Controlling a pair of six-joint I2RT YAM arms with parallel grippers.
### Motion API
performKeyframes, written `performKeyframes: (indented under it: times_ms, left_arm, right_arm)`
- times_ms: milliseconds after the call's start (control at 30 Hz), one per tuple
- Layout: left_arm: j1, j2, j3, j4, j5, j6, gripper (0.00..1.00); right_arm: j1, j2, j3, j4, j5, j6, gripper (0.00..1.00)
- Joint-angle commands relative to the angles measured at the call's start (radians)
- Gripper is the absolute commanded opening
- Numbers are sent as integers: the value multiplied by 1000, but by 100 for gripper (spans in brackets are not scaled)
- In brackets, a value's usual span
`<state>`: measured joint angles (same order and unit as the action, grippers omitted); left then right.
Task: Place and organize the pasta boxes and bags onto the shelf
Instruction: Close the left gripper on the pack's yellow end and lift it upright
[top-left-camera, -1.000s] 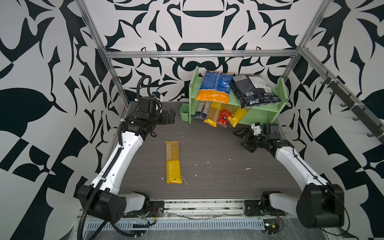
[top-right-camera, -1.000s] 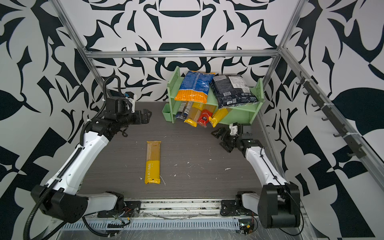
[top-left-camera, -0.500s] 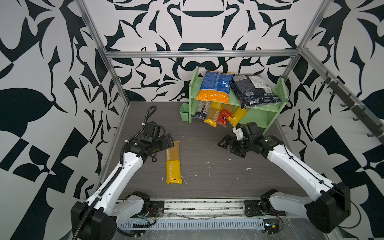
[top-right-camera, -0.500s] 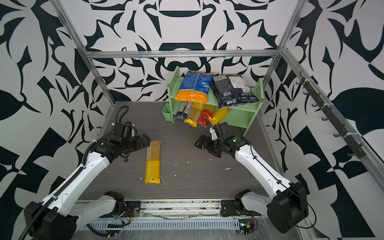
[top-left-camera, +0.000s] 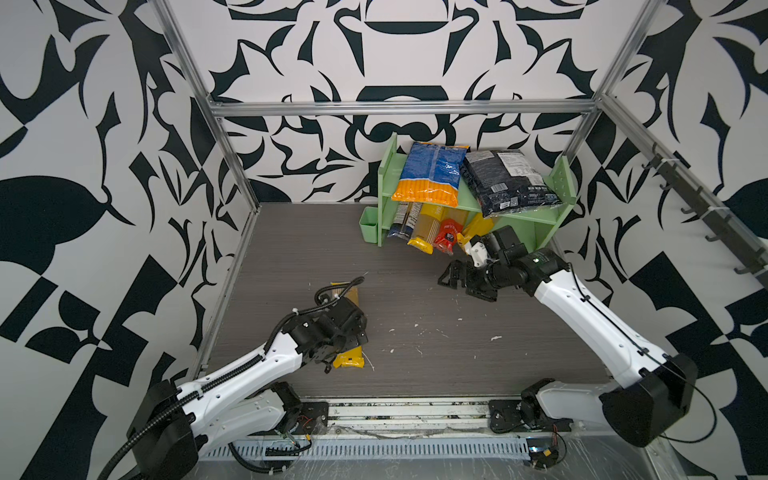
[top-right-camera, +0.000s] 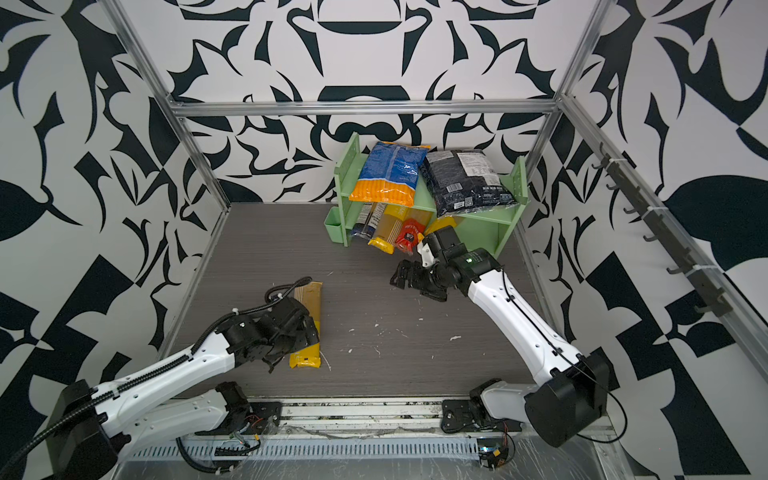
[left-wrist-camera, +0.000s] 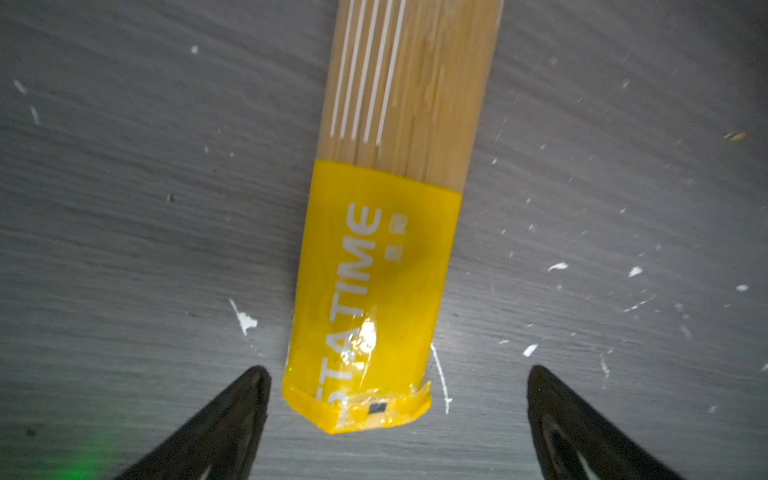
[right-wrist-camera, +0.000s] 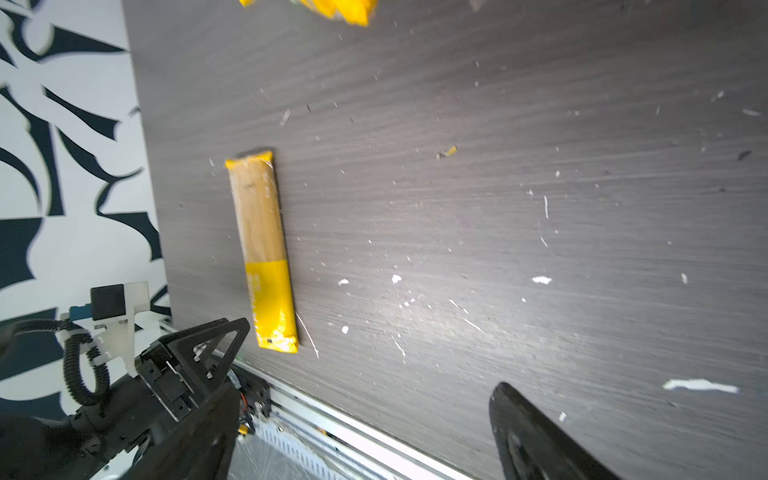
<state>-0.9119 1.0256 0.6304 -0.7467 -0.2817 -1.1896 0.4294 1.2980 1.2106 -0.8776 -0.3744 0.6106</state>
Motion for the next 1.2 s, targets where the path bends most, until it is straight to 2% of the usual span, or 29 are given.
performKeyframes:
  times_ms: [0,100,333,567,633,733,1100,1167]
  left_arm:
    - [-76,47,-20,-31,-92,-180,99]
    - [-105,137,-11,-15,-106,-189,99]
    - [-114,303,10,135,-93,-118,97]
    - [-114,462,117,175,-69,9,73]
    - [-114,491,153,175,-67,51,57]
    - [-110,523,211,166,-64,115,47]
    - [-91,611,402,145,15,260,45]
    - [-91,625,431,146,44,270,41]
  right_arm:
    - [1,-4,40,-80,-7,-78,96]
    - [1,-22,29,-97,-16,-102,96]
    - [-21,-99,-16,-114,-24,-115,96]
    - [-96,-150,-47,-129,-51,-141,96]
    - [-117,-155,-51,-128,-61,-147,96]
    - [-140,-157,-54,-131,-70,-157,96]
    - [-212,-184,-60,-171,-80,-185,96]
    - [-227,-193,-59,-189,-80,-195,96]
